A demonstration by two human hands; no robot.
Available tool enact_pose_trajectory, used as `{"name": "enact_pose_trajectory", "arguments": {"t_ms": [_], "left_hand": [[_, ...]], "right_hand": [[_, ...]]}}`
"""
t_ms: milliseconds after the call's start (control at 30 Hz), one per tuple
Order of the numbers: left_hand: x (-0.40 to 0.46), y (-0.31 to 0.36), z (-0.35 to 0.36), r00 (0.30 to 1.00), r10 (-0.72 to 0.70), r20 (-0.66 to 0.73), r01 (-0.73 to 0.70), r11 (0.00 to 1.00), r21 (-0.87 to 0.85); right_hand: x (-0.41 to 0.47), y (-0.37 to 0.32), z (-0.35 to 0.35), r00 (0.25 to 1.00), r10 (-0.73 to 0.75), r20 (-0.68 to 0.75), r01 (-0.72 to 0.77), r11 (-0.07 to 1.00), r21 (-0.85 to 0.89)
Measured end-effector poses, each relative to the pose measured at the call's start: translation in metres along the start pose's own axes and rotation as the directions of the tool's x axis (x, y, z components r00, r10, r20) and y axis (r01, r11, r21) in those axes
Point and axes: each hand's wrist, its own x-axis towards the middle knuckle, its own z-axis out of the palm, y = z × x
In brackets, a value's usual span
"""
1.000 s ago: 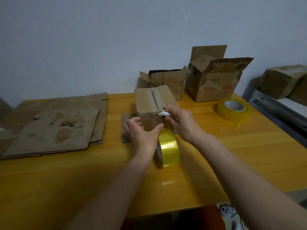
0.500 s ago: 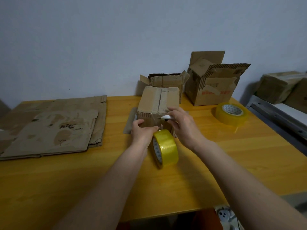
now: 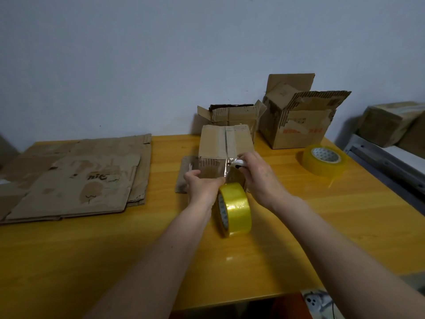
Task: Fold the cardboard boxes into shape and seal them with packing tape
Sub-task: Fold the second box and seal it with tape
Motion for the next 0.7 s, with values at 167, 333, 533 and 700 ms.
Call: {"name": "enact_pose_trajectory", "arguments": {"t_ms": [167, 333, 533, 700], "left_hand": [[0.0008, 0.0037, -0.0006, 1.000, 0.004, 0.020, -0.004, 1.000, -0.001], [0.0056, 0.0065, -0.0007, 0.995, 0.016, 0.100, -0.016, 1.000, -0.001], [0.0085, 0.0046, 0.0002, 0.993, 0.018, 0.115, -0.016, 1.000, -0.019], [0.0097, 0.0038, 0.0020, 0.993, 0.015, 0.113, -0.012, 0.999, -0.031]], "right_hand": [[0.0062, 0.0044, 0.0000, 1.000, 0.023, 0.004, -0.023, 1.000, 0.013], [0.0101, 0.0071, -0.0017, 1.000, 0.018, 0.004, -0.019, 0.999, 0.026], [0.0073, 0.0090, -0.0055, 0.999, 0.030, 0.018, -0.032, 0.995, 0.091], [0.0009, 0.0071, -0.0053, 0.996, -0.010, -0.093, 0.016, 0.998, 0.062]]}}
